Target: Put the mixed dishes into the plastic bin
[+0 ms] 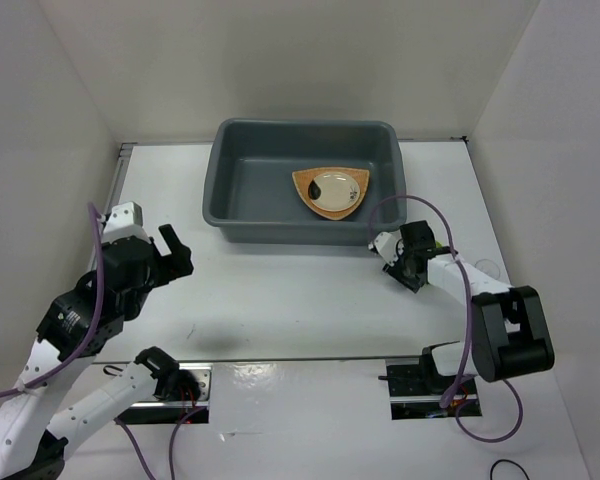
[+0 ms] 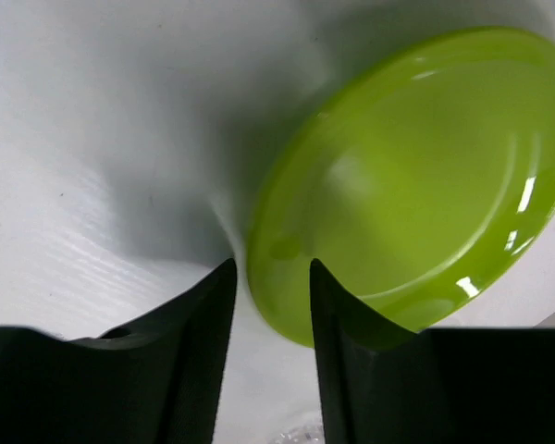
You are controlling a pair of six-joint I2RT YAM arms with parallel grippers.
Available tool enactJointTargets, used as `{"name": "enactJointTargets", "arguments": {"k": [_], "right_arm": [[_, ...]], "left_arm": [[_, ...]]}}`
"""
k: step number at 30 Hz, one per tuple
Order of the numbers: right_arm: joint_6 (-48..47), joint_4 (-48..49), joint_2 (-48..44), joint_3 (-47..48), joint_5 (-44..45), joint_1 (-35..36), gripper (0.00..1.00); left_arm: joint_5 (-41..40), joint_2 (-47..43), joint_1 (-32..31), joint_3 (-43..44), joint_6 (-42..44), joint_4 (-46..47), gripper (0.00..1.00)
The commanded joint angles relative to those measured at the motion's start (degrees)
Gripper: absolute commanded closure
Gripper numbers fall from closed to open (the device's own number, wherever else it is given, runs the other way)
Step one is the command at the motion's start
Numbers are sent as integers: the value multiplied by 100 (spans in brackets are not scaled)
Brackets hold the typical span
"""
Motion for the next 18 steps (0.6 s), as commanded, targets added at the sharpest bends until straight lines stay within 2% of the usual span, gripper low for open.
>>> {"name": "enactJointTargets", "arguments": {"k": [1,7,10,12,15,18], "right_arm": [[119,125,583,102,129,45,58],[181,-51,725,226,76,45,91],[234,-410,384,287,24,45,99],[234,-804,50,340,23,45,100],[94,-1393,-1004,524,-30,45,100],[-91,-1798,-2487,901,-82,98,100]], "left_arm": [[-107,-65,30,23,84,149,0],[-107,-65,30,23,84,149,0],[-159,-117,30,23,84,149,0],[-159,-170,30,-29,84,149,0],[-159,-170,30,-30,84,149,0],[-159,-170,30,-30,84,201,0]]}}
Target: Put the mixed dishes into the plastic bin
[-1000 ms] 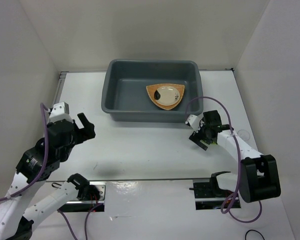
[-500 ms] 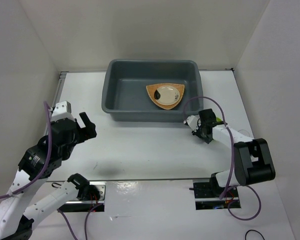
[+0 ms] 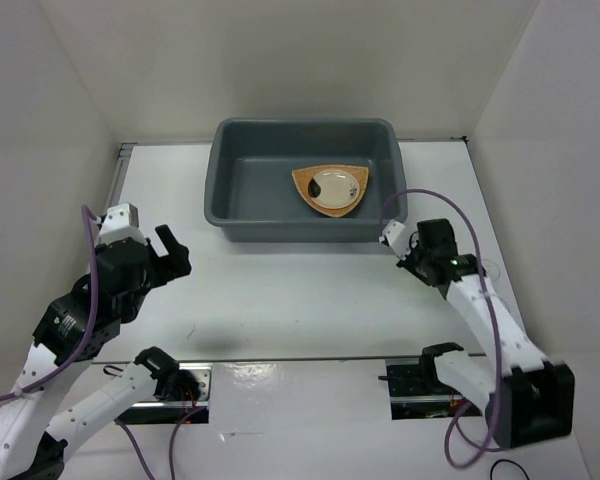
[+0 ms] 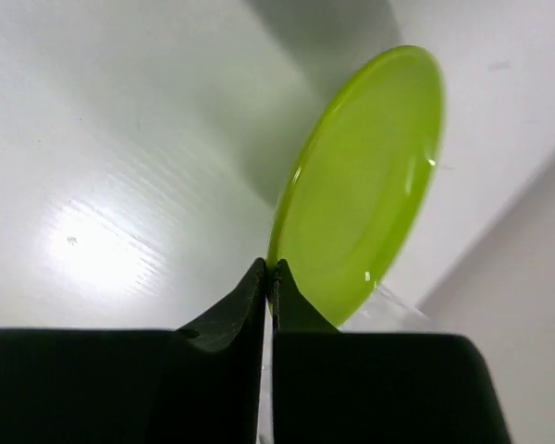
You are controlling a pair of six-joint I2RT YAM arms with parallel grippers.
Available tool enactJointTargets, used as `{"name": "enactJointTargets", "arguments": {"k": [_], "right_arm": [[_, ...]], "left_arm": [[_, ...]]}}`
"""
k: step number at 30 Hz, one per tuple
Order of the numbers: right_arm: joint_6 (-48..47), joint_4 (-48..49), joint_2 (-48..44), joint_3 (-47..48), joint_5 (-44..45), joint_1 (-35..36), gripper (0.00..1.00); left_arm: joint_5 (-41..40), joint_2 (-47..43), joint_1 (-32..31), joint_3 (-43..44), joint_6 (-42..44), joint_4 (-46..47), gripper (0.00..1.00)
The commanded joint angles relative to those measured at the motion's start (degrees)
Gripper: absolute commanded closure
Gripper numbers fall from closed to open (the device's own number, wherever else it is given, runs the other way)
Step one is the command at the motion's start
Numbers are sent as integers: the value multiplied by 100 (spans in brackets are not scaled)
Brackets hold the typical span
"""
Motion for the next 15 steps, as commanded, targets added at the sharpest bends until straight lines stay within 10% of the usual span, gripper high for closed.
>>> {"name": "enactJointTargets", "arguments": {"k": [1,10,15], "right_arm": [[-137,-818,-1234,644,-288,52,100],[-655,-1084,-2344,1743,-58,52,100],[-779,-1074,-1019,2963,-595,139,100]], "left_arm": [[-118,-2,30,-28,84,177,0],[-118,-54,30,-28,136,177,0],[-118,-2,30,-28,136,177,0]]}}
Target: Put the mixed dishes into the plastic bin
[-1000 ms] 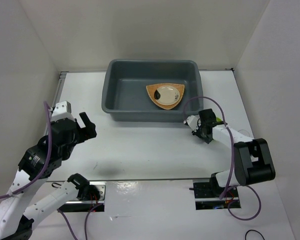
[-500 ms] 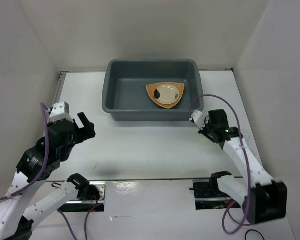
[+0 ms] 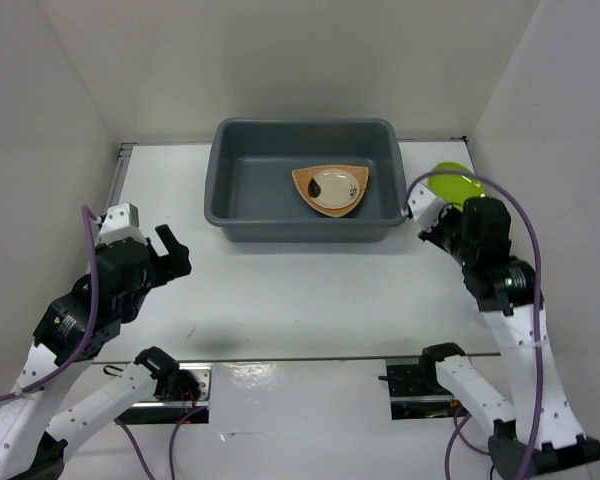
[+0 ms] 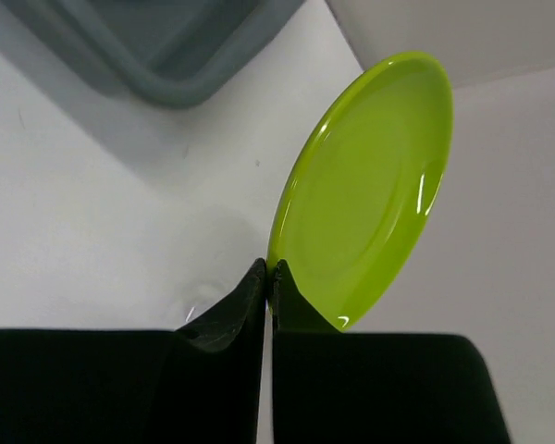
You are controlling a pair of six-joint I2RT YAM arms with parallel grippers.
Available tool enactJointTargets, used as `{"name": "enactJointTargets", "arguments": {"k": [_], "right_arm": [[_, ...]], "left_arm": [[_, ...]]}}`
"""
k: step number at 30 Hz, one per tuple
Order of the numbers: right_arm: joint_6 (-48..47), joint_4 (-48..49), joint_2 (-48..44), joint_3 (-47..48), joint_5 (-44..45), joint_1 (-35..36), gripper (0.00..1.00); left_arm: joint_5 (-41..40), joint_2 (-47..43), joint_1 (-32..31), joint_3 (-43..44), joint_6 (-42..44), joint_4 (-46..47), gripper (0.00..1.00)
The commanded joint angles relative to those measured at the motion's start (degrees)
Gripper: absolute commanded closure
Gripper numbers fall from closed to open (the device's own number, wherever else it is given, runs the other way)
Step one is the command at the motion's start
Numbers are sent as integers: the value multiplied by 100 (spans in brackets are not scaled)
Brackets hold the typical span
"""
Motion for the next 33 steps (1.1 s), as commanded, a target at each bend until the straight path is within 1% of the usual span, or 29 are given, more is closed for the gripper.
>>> {"name": "enactJointTargets", "arguments": {"k": [1,2,4,5,6,7,9,10,11,13,14,16,17,24,30,33], "right_arm": [[-139,107,1089,1058,-314,194,100],[-78,106,1649,1227,-314,299,100],[-77,106,2092,1578,-139,756,100],[-77,359,2407,1633,54,949,100],[-77,457,2567,1685,56,1221,100],[-77,510,3126,2043,56,1284,100],[-77,511,3305,2203,117,1425,100],[-77,676,3455,2204,222,1504,100],[-260,765,3717,2126,492,1740,100],[-393,1001,3965,2038,723,1996,100],[-454,1072,4236,2037,784,2101,100],[-508,1187,4553,2037,838,2242,100],[-508,1353,4886,2142,838,2243,100],[-455,1925,6196,2599,671,2296,100],[-377,2461,6944,2714,846,2296,100],[-306,2663,7007,2776,1004,2296,76]], "left_arm": [[-163,-2,30,-21,119,142,0],[-164,-2,30,-21,67,142,0],[-164,-2,30,-21,66,142,0],[-225,-54,30,-21,66,142,0],[-225,-54,30,-21,5,90,0],[-278,-54,30,-21,5,90,0],[-278,-54,30,-21,5,90,0],[-278,-54,30,-21,5,90,0],[-278,-54,30,-21,-48,90,0],[-278,-107,30,-21,-48,90,0],[-348,-107,30,-21,-100,37,0],[-401,-169,30,-21,-153,37,0],[-401,-230,30,-21,-154,-15,0],[-454,-283,30,-21,-206,-16,0],[-454,-283,30,-21,-206,-16,0],[-454,-283,30,-21,-206,-16,0]]}}
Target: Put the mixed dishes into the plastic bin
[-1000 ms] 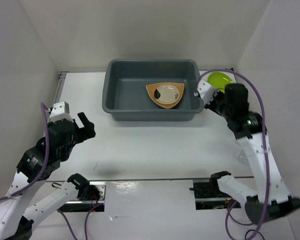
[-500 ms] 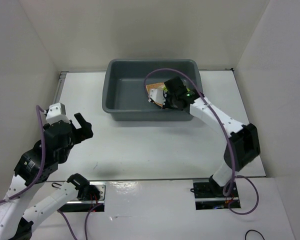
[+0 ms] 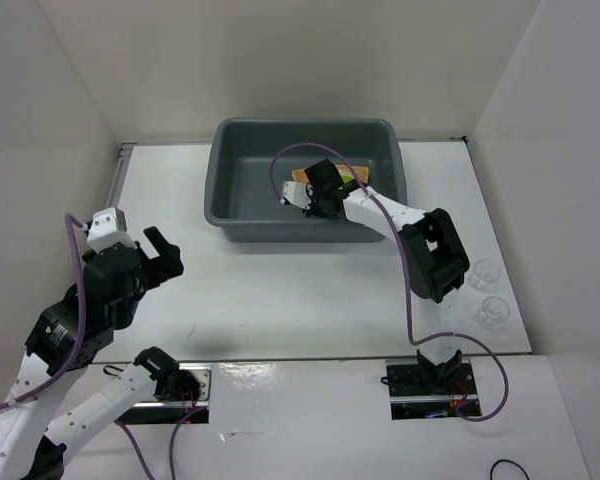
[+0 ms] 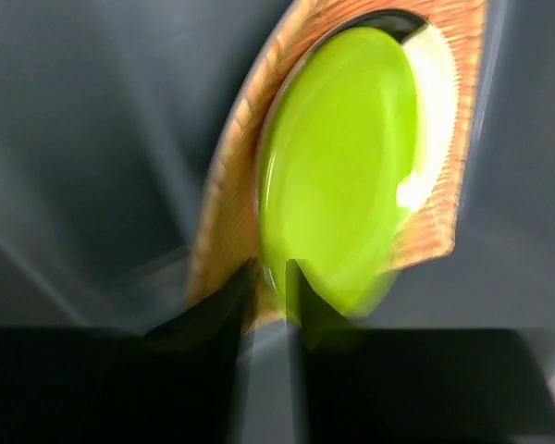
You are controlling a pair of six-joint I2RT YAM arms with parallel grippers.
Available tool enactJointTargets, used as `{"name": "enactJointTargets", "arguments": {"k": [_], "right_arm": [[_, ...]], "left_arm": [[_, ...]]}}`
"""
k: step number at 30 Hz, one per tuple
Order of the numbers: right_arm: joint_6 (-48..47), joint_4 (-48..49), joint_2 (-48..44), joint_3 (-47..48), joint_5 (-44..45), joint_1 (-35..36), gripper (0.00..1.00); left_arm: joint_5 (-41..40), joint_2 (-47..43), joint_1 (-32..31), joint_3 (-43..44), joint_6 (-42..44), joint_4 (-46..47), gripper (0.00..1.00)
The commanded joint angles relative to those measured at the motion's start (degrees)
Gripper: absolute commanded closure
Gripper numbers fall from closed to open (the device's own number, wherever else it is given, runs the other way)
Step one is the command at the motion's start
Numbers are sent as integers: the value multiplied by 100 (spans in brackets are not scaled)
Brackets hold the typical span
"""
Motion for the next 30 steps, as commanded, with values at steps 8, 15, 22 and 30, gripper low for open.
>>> {"name": "enactJointTargets", "arguments": {"k": [8,15,22,30], "right_arm": [[472,447,-976,155,339,33,34],[1088,158,-3050,-704,620,-737,25],[930,-984,-5001,-2006,76,-2759,16],[-99,-2065,-5225,-3018,-1180,-5270,14]], "left_arm": [[-106,-135,30,-19,-40,72,0],[-106,-311,30,-71,-40,72,0],[-1,-144,30,-72,126,177,0],[52,-82,30,-72,180,177,0]]}}
